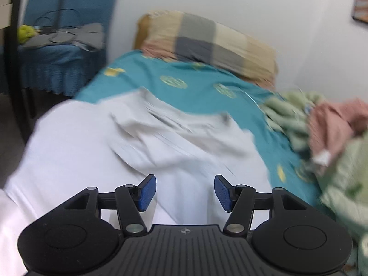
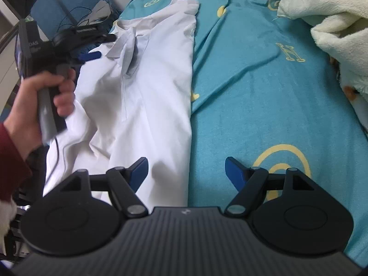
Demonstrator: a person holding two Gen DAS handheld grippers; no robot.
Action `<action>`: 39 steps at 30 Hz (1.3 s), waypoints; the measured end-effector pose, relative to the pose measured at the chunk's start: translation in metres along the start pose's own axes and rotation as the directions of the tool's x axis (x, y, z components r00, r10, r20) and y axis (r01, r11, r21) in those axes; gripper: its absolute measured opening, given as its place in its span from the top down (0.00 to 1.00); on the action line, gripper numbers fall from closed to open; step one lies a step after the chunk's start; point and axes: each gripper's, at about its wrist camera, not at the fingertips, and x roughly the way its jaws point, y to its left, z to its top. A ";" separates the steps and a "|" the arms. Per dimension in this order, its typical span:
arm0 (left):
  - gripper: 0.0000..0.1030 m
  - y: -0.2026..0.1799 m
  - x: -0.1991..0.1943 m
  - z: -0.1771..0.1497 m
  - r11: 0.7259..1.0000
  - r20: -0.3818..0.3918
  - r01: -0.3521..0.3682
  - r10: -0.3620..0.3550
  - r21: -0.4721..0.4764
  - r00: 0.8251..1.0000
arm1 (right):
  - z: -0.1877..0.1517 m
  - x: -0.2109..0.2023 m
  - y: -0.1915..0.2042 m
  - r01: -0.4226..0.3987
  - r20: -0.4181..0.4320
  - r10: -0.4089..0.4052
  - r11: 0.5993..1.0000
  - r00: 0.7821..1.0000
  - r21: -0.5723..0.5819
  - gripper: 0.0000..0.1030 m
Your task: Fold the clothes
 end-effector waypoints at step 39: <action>0.26 -0.015 -0.241 -0.082 0.987 0.068 -0.152 0.149 0.049 0.987 | -0.006 -0.044 0.024 -0.131 0.220 0.163 0.980 0.962 -0.152 0.27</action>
